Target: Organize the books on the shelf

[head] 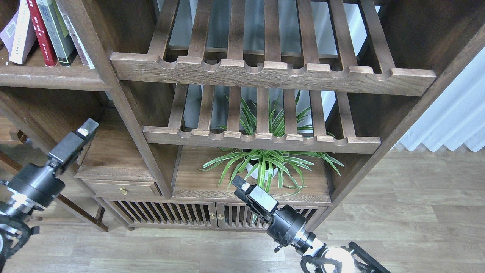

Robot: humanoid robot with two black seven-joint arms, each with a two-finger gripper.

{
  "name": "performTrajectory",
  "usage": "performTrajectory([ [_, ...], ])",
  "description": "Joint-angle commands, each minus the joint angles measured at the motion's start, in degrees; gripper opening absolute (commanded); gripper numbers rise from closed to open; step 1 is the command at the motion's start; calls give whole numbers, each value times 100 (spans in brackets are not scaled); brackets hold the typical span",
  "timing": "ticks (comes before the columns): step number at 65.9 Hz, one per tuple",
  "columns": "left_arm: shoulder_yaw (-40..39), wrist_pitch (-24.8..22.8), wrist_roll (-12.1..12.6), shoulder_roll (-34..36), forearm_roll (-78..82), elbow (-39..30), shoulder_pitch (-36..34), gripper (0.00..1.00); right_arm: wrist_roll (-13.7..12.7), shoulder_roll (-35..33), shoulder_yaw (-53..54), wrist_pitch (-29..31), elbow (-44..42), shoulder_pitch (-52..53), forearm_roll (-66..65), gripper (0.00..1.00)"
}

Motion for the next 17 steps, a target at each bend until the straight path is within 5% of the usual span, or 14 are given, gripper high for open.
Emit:
performTrajectory([
  [1, 67, 0, -7, -96, -6, 18, 53, 96, -2, 0, 3, 0, -20, 0, 0, 100],
  [17, 268, 0, -15, -211, -50, 44, 220, 100, 7, 0, 12, 0, -12, 0, 0, 100],
])
